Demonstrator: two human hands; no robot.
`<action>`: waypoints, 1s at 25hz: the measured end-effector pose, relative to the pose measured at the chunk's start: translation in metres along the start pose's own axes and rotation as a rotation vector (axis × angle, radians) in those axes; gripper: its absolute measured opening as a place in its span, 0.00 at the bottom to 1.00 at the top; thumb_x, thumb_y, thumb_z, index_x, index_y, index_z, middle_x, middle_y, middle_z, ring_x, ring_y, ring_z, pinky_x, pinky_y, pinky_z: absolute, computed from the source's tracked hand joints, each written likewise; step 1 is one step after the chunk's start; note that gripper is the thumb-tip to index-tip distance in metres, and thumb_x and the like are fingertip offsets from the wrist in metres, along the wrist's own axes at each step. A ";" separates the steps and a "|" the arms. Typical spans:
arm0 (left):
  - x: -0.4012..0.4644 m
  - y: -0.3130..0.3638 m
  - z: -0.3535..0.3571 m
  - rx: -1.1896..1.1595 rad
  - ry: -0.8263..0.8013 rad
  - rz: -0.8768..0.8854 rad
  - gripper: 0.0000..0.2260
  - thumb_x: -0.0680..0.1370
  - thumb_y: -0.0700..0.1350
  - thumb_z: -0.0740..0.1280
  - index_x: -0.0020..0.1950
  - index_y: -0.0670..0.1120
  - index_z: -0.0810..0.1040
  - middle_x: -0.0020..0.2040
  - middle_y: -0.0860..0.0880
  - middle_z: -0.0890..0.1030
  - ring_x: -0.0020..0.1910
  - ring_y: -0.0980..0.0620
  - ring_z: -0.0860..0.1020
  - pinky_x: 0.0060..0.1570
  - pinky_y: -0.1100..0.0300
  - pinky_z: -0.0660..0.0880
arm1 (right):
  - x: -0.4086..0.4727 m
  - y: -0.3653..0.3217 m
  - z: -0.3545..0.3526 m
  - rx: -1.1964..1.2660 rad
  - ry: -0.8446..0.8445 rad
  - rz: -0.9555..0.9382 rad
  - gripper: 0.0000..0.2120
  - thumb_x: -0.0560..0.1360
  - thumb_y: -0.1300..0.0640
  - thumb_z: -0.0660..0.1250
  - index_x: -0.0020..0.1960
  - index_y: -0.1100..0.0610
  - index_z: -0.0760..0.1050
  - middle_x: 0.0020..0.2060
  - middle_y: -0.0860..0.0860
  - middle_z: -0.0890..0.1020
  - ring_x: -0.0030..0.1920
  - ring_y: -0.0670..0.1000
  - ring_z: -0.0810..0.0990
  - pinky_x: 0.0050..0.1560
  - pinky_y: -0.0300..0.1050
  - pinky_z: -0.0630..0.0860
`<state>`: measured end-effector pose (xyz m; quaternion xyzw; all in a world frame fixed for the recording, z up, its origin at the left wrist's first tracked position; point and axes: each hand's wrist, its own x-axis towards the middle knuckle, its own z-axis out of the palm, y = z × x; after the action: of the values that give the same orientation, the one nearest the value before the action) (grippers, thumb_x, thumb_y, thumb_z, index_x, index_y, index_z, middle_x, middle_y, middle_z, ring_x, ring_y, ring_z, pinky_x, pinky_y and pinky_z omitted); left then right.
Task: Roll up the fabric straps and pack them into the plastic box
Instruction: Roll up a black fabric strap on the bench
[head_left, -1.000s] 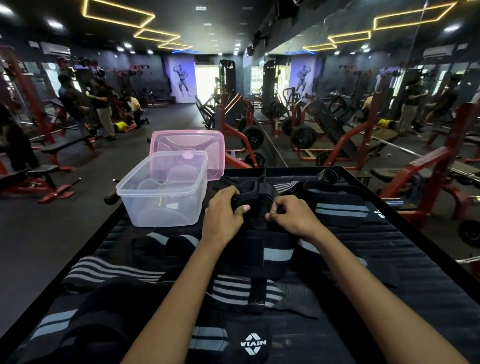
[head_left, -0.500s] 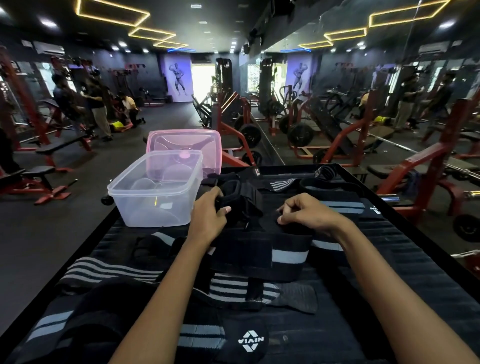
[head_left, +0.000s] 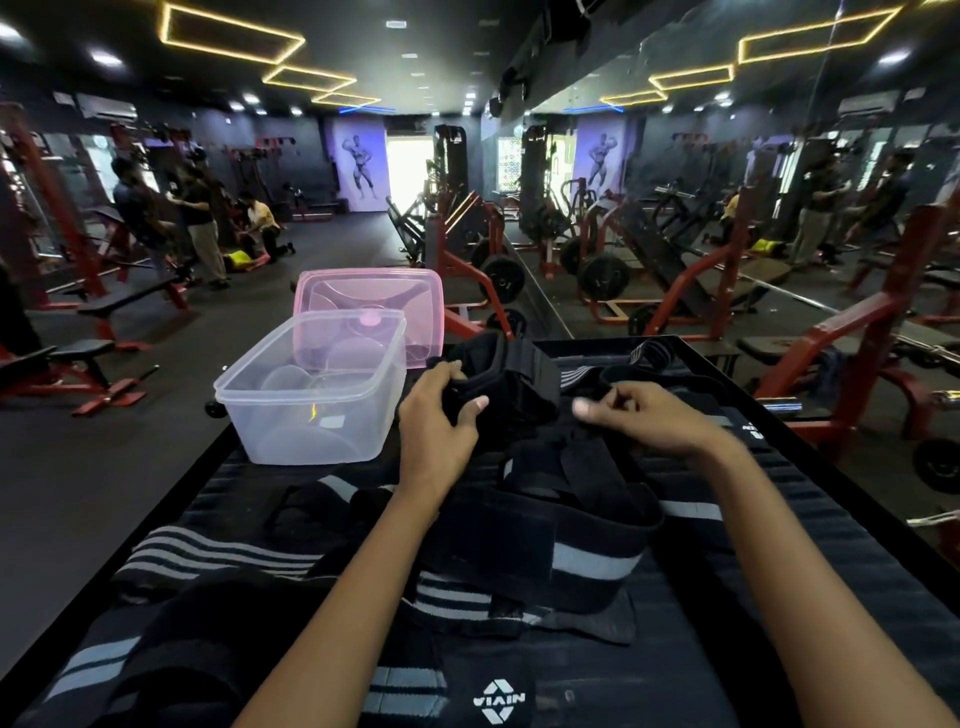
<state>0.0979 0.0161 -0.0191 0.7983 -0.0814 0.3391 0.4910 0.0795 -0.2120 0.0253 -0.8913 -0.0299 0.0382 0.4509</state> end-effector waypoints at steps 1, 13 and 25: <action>0.001 0.003 0.000 -0.046 0.033 0.011 0.10 0.70 0.38 0.73 0.48 0.45 0.76 0.54 0.55 0.79 0.55 0.54 0.78 0.57 0.55 0.76 | 0.004 -0.003 0.007 0.164 0.075 -0.013 0.28 0.68 0.35 0.66 0.50 0.59 0.75 0.37 0.52 0.78 0.37 0.48 0.76 0.36 0.40 0.75; -0.004 0.035 -0.001 -0.825 -0.140 -0.403 0.11 0.74 0.50 0.66 0.52 0.48 0.80 0.55 0.49 0.82 0.52 0.57 0.78 0.54 0.52 0.71 | 0.011 -0.008 0.033 0.974 0.013 -0.324 0.27 0.66 0.69 0.72 0.62 0.59 0.70 0.61 0.61 0.76 0.58 0.56 0.80 0.47 0.41 0.81; 0.008 0.023 -0.005 -1.272 -0.057 -0.953 0.12 0.81 0.39 0.60 0.63 0.37 0.74 0.40 0.45 0.83 0.44 0.50 0.79 0.52 0.54 0.76 | 0.010 -0.011 0.045 0.325 0.087 -0.659 0.30 0.61 0.63 0.79 0.61 0.52 0.74 0.61 0.54 0.73 0.65 0.49 0.74 0.70 0.56 0.68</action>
<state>0.0908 0.0107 0.0040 0.3222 0.0785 -0.0397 0.9426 0.0853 -0.1685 0.0070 -0.7512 -0.2899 -0.1427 0.5756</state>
